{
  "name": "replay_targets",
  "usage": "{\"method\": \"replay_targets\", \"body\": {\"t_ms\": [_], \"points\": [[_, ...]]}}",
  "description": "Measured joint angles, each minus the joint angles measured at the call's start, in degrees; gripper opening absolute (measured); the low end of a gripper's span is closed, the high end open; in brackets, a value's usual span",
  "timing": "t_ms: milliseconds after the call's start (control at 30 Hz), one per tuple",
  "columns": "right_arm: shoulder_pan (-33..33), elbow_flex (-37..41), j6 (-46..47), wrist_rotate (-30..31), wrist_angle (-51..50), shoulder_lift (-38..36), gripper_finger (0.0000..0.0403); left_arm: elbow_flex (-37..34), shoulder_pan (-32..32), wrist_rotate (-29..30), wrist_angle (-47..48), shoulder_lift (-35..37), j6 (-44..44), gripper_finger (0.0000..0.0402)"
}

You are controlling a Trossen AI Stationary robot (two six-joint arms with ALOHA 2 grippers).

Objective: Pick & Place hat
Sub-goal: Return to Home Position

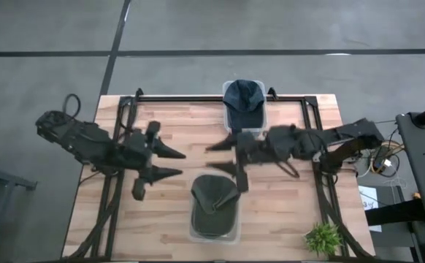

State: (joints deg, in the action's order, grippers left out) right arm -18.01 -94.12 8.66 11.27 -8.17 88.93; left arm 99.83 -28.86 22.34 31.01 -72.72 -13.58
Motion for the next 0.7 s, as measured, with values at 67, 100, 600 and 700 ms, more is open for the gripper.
{"method": "replay_targets", "body": {"t_ms": [67, 100, 600, 700], "points": [[3.0, 2.6, 0.0, -0.3, 1.3, -1.9, 0.0189, -1.3, 0.2, 0.4, 1.0, 2.0, 1.5, 0.0176], [4.3, 3.8, 0.4, -0.5, 1.3, -2.9, 0.0186, -2.5, 0.4, 0.4, 1.0, 3.1, 2.1, 0.0176], [7.1, 24.7, -2.4, 20.2, -15.9, -30.3, 0.0175, -34.0, 2.0, 4.8, -5.7, 29.7, 2.3, 0.0176], [7.0, 32.0, -3.6, 12.9, -10.6, -34.8, 0.0176, -40.4, 2.0, 4.8, -7.2, 33.8, 2.1, 0.0176]]}}
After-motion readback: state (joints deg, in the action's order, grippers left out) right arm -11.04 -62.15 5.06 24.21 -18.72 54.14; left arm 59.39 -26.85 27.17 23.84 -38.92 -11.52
